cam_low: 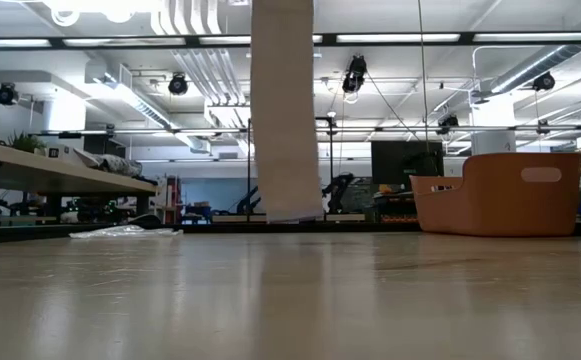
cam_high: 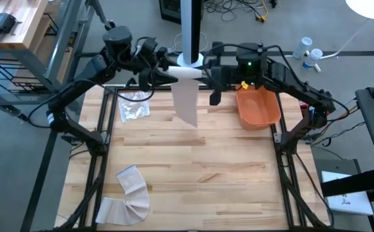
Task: Roll bandage
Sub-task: Roll the center brown bandage
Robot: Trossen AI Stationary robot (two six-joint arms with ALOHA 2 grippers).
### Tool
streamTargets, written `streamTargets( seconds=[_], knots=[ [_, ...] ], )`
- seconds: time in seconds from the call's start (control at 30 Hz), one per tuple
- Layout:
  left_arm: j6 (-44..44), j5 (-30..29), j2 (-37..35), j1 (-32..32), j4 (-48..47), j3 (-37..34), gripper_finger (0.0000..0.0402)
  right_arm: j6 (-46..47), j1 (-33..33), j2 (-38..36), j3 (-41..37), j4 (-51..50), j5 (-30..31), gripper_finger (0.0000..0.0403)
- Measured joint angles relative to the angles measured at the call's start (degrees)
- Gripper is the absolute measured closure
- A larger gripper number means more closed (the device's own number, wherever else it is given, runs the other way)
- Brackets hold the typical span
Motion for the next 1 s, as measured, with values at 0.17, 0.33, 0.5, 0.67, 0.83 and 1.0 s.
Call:
streamTargets(
  seconds=[0.17, 0.33, 0.5, 0.67, 0.83, 1.0],
  knots=[
    [-3.33, 0.17, 0.5, -0.07, -0.01, 0.0, 0.0113, -11.52, 1.27, 0.04, 0.0, 0.5, 3.4, 0.0321],
    [-4.08, 0.13, 0.72, -0.04, 0.0, 0.0, 0.012, -18.36, 2.68, 0.07, 0.0, 0.93, 8.57, 0.032],
    [-4.08, 0.11, 0.72, 0.06, 0.04, 0.0, 0.0126, -21.93, 3.23, 0.07, 0.0, 0.99, 9.61, 0.0321],
    [-3.97, 0.13, 0.72, 0.04, 0.07, 0.0, 0.0132, -25.32, 3.53, 0.09, 0.0, 1.41, 10.6, 0.0321],
    [-2.95, 0.15, 0.74, 0.02, 0.02, 0.0, 0.0143, -27.9, 4.24, 0.09, 0.0, 1.93, 10.95, 0.0321],
    [-2.63, 0.25, 0.74, 0.02, -0.09, 0.0, 0.0164, -31.23, 4.65, 0.09, 0.0, 2.1, 10.95, 0.0318]
  ],
)
